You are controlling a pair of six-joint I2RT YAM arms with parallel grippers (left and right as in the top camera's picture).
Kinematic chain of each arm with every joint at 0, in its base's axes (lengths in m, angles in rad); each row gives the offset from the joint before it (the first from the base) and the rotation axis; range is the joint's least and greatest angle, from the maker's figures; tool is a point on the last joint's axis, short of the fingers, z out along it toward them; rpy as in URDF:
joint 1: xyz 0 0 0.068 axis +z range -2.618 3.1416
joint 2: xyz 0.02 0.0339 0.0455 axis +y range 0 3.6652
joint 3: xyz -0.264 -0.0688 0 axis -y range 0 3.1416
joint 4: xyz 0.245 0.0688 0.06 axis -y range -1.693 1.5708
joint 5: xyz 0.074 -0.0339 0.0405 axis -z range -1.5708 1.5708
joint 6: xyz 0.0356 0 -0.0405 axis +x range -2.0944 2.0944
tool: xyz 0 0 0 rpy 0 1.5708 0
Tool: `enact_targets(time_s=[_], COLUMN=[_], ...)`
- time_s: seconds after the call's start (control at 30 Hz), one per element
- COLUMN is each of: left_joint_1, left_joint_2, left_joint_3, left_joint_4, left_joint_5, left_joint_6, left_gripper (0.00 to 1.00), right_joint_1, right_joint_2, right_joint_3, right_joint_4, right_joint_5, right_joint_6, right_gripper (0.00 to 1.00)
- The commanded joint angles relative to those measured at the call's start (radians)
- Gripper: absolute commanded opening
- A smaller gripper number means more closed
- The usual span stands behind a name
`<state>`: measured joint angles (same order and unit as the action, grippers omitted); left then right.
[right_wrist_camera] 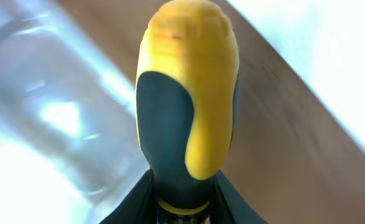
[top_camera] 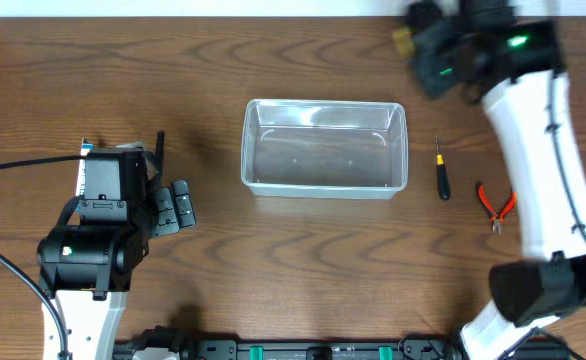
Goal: Pack container
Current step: 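Carry the screwdriver into the clear container and release it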
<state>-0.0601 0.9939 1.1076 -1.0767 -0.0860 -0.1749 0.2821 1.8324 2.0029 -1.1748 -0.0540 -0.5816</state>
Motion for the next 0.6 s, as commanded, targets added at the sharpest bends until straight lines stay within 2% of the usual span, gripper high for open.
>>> enact_targets(time_s=[0.0,0.17,0.33,0.57], left_joint_1=[-0.002,-0.002,-0.002,-0.002], left_joint_2=[-0.003,-0.003,-0.003,-0.003], left_joint_3=[0.021,0.021,0.021,0.021], left_joint_4=[-0.005,-0.008,-0.008,-0.008], left_joint_5=[-0.012,-0.012,-0.012,-0.012], left_joint_6=[0.02,0.02,0.02,0.02], left_gripper=[0.98,0.98,0.97,0.98], right_joint_1=[0.08,0.154,0.158,0.158], right_joint_2=[0.089,0.186,0.322,0.447], right_joint_3=[-0.033,-0.051,-0.056,-0.056], right_joint_4=[-0.028,-0.039,-0.048,-0.049], right_joint_5=[-0.019,-0.056,-0.159,-0.168], right_joint_6=[-0.278,-0.375,-0.377,-0.372], right_gripper=[0.01,0.01,0.01,0.03])
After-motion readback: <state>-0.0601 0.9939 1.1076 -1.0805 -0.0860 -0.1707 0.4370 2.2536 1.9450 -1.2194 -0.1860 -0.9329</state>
